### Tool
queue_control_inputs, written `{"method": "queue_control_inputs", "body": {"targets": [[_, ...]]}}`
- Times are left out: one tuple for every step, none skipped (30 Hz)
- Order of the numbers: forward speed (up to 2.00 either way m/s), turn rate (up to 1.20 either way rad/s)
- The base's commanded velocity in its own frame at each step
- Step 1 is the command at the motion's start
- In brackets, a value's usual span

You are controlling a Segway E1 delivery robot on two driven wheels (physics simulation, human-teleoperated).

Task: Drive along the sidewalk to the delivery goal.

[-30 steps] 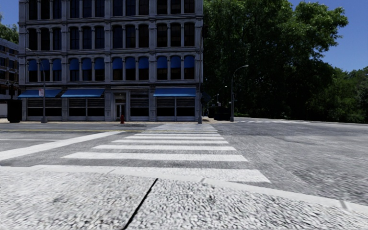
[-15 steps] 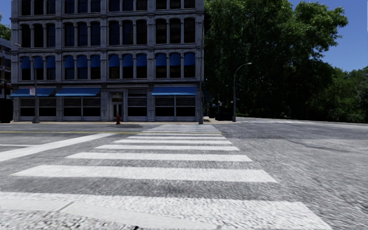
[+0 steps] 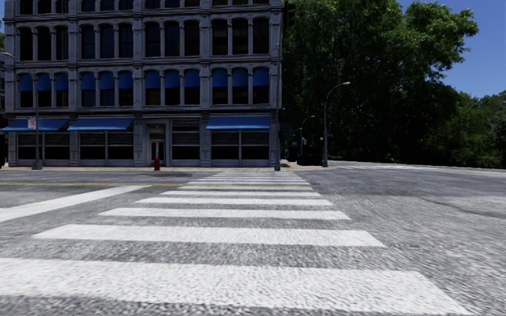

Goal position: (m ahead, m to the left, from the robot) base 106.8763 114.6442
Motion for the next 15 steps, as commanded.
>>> {"method": "queue_control_inputs", "body": {"targets": [[1.00, 0.00], [1.00, 0.00], [1.00, 0.00], [1.00, 0.00], [1.02, 0.00], [1.03, 0.00], [1.03, 0.00], [1.04, 0.00], [1.05, 0.00], [1.10, 0.00], [1.16, 0.00], [1.16, 0.00], [1.20, 0.00], [1.24, 0.00], [1.27, 0.00]]}}
